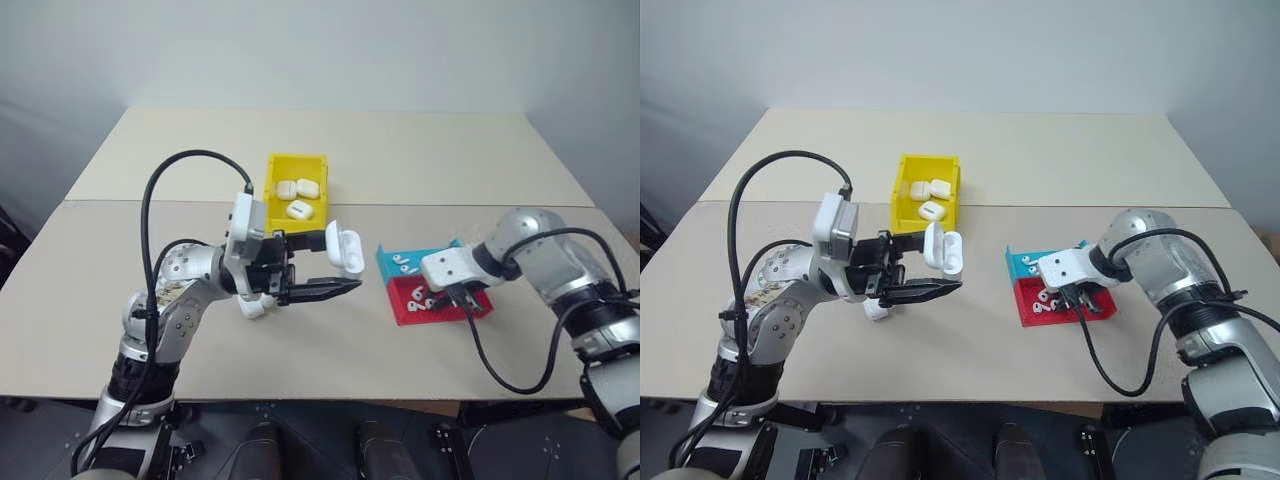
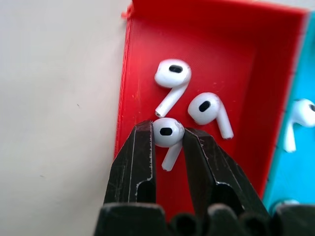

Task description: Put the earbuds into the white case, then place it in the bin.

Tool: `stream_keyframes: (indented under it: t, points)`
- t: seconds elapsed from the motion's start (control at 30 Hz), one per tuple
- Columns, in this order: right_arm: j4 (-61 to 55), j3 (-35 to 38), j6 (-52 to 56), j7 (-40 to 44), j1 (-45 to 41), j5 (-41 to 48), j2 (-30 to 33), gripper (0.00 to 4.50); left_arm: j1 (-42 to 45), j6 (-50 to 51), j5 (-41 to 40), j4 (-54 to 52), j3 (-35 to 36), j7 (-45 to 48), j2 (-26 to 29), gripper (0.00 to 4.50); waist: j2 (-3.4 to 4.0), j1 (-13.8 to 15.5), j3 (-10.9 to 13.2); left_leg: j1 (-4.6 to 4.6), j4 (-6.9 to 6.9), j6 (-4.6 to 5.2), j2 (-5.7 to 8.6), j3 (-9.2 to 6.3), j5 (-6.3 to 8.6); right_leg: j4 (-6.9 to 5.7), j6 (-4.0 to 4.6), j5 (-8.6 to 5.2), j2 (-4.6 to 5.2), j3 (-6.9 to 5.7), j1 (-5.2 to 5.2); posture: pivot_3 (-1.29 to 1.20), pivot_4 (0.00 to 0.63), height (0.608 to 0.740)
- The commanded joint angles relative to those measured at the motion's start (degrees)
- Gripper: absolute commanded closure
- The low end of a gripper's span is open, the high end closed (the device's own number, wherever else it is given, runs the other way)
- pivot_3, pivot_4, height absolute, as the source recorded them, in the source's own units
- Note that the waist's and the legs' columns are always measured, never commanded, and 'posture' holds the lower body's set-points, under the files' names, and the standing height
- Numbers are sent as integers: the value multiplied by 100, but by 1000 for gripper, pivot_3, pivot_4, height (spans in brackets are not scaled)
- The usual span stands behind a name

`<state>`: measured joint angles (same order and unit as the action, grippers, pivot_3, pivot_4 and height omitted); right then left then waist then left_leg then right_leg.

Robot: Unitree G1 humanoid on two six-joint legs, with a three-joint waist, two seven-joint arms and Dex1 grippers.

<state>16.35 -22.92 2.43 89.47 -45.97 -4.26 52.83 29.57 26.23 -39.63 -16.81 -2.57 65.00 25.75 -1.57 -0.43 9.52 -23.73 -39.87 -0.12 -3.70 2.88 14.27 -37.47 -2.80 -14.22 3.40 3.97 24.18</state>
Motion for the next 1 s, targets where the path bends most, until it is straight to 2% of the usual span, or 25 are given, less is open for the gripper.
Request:
stream_keyframes:
  t: [0.03, 0.1, 0.23, 0.33, 0.43, 0.57, 0.73, 0.87, 1.0]
  points:
    - [-1312, 1276, 1423, -147, 310, 1076, 369, 3836, 210, -47, -144, 19, 49, 106, -2, 1734, 0, 11, 0, -1, 2, 0, 0, -1, 0, 2, 0, 0, 0, 0, 0, 0, 150, 740]
    - [-2032, 2176, 2224, -733, 676, 1777, 250, 3836, 306, -86, -139, 142, 34, 169, -42, 1734, 0, 18, 0, 0, 3, 0, -1, -3, 0, 4, 0, 0, -1, -2, -2, 0, 150, 740]
    - [-3180, 3669, 3558, -2140, 1039, 3052, -511, 3836, 589, -158, -101, 462, -38, 330, -137, 1734, -1, -18, 0, 4, 2, 0, 0, -4, 0, 2, 0, 0, -2, -1, -8, 0, 150, 740]
    - [-3897, 4440, 4540, -3213, 1002, 4124, -1123, 3836, 801, -200, -63, 711, -99, 488, -217, 1734, -1, -23, 0, 3, 3, 0, 2, -6, 0, -4, 0, 1, -2, -1, -6, 0, 150, 740]
    - [-4473, 4903, 5160, -4100, 988, 5201, -1564, 3836, 983, -218, -3, 910, -173, 585, -291, 1734, -1, -22, 0, 1, 5, 0, 2, -7, 0, 0, -1, 0, -2, -2, -4, 0, 150, 740]
    - [-5024, 4967, 5464, -4910, 1108, 6256, -1793, 3836, 1159, -233, 49, 1070, -260, 684, -384, 1734, -1, -25, 0, -4, 7, 1, 1, -8, 1, 8, -1, 0, -2, -2, -4, 0, 150, 740]
    - [-5389, 4558, 5386, -5494, 1187, 6978, -1861, 3836, 1257, -225, 63, 1142, -318, 733, -487, 1734, 0, -38, 0, -4, 8, 1, 1, -9, 1, 10, -1, 0, -2, -3, -5, 0, 150, 740]
    - [-5428, 4223, 5172, -5656, 1245, 7011, -1848, 3836, 1251, -222, 86, 1149, -317, 789, -476, 1734, 0, -46, 0, -4, 8, 2, 1, -9, 1, 10, -1, 0, -2, -2, -3, 0, 150, 740]
    - [-5320, 3882, 4981, -5640, 1318, 6619, -1722, 3836, 1227, -214, 106, 1111, -284, 798, -460, 1734, 0, -40, 0, -6, 9, 2, 1, -9, 1, 16, -3, 1, -2, -3, -4, 0, 150, 740]
